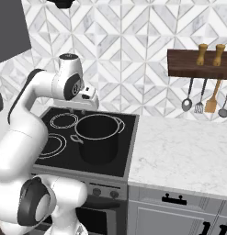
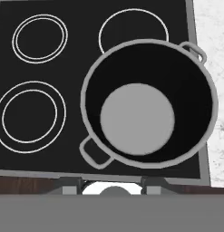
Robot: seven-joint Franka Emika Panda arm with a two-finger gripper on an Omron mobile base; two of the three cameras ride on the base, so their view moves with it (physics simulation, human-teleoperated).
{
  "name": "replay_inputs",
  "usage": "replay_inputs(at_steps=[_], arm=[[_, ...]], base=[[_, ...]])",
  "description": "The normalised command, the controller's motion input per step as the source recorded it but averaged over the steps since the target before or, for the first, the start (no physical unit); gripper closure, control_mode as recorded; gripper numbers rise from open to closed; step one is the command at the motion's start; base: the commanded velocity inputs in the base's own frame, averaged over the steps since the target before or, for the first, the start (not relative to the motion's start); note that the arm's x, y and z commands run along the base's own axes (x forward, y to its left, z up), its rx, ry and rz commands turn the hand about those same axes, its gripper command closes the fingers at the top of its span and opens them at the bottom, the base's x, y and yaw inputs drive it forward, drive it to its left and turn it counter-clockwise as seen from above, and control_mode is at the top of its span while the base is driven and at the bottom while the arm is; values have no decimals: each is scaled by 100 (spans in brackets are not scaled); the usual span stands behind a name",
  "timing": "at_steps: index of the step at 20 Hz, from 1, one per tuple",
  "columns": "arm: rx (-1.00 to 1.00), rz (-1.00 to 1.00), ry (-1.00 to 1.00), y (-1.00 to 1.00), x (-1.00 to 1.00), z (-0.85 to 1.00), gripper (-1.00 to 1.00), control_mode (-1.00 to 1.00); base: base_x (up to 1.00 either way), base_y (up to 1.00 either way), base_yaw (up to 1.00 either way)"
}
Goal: Turn off the front right burner of the stove.
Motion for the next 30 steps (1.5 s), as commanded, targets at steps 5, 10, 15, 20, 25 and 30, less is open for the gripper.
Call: replay_inputs(at_steps=[5, 10, 15, 20, 25, 30], arm=[[0, 0, -24, 0, -32, -4, -100, -100], [0, 0, -10, 0, -10, -1, -100, 100], [0, 0, 0, 0, 0, 0, -100, 100], [0, 0, 0, 0, 0, 0, -100, 100], [0, 0, 0, 0, 0, 0, -100, 100], [0, 0, 0, 0, 0, 0, -100, -100]], base=[[0, 0, 0], [0, -1, 0], [0, -40, 0], [0, -48, 0], [0, -34, 0], [0, -4, 0]])
